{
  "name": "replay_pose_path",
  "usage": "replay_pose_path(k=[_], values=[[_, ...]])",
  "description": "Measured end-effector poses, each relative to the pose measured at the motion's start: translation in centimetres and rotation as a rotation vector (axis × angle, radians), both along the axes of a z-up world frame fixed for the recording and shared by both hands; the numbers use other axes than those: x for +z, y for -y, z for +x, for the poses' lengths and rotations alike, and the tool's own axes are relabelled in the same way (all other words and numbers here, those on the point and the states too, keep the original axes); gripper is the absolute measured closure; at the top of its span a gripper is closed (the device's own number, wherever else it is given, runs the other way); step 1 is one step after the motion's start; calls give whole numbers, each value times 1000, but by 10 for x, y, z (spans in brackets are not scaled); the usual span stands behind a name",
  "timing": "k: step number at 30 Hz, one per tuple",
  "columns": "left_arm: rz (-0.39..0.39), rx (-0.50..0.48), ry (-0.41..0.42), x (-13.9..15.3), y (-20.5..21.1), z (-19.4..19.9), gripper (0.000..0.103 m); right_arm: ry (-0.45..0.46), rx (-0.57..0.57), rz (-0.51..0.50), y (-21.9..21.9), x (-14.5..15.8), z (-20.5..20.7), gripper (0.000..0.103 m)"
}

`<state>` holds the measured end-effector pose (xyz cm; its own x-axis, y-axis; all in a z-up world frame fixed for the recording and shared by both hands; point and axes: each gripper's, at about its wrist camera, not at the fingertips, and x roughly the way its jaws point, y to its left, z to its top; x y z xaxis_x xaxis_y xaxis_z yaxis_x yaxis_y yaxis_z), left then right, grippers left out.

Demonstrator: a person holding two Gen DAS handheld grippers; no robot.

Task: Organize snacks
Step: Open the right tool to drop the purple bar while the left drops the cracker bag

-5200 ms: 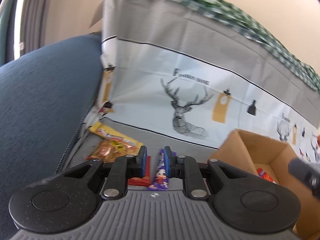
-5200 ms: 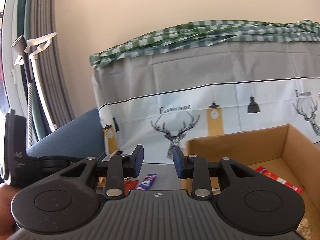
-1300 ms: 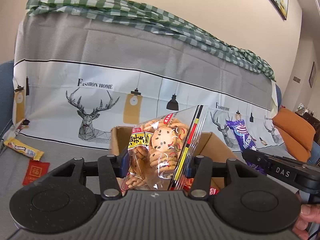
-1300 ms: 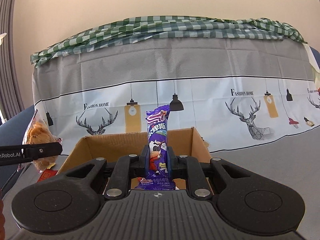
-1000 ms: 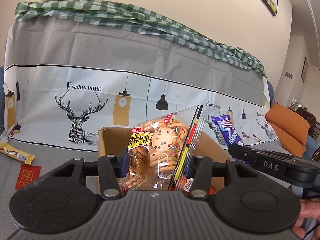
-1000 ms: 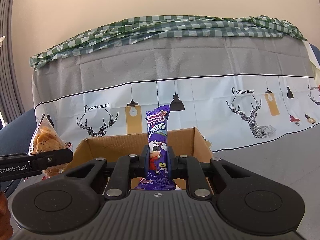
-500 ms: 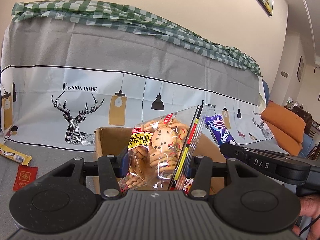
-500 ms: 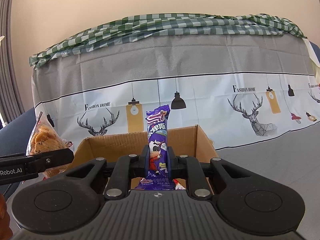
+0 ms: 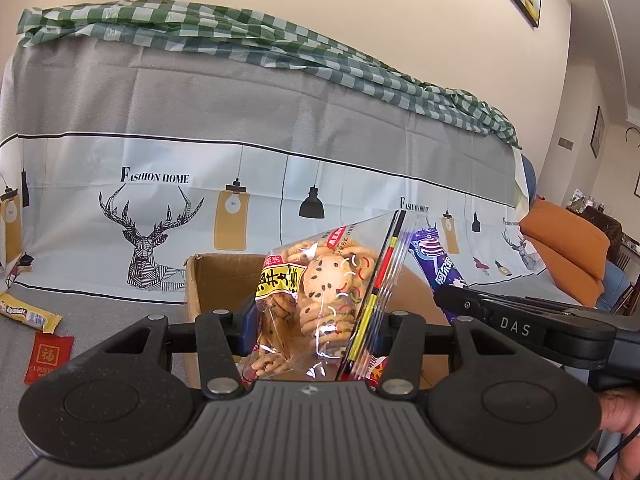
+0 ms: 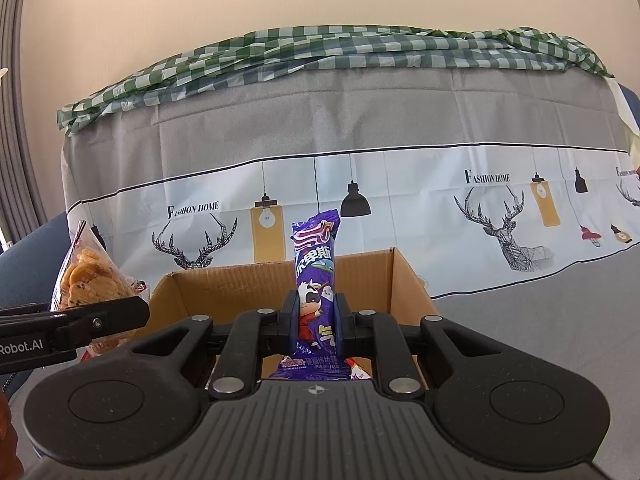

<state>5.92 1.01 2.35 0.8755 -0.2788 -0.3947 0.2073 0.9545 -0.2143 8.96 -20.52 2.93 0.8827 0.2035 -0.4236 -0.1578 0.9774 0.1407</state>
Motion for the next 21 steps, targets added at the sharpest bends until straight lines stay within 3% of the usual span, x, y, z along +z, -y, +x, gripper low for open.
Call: replay_pose_path(k=[21], values=[[10,-8,10,0,4,-2,48,8,9,-15,-3,0,-2,85]])
